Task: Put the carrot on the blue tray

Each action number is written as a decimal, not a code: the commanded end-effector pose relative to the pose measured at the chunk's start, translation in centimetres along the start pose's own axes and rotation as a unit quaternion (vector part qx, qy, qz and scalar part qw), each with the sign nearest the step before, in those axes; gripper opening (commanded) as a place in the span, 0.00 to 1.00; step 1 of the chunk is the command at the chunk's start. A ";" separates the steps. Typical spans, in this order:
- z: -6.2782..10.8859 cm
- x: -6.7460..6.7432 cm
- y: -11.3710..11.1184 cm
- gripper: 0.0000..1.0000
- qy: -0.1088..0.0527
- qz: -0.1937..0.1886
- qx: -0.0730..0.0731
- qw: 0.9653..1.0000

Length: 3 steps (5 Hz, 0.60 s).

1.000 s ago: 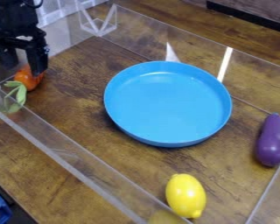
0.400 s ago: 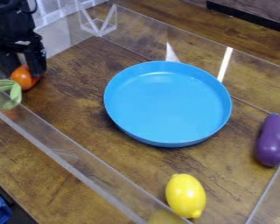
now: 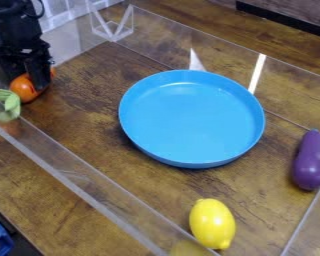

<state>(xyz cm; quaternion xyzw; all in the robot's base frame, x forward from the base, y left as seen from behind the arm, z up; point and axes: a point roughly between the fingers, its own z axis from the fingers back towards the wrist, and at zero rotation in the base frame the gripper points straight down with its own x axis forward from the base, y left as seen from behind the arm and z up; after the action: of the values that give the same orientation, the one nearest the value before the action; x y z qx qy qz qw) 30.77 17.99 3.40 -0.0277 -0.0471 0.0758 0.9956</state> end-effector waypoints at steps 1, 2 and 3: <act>3.2 1.2 0.0 0.00 -0.029 -0.003 0.017 0.999; 5.0 1.6 -1.1 0.00 -0.030 -0.010 0.018 0.999; 7.0 2.1 -2.2 0.00 -0.033 -0.020 0.020 0.999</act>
<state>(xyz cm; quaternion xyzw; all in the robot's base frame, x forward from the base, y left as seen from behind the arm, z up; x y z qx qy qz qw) 31.53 16.31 7.37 -0.0266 -0.0348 0.0655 0.9969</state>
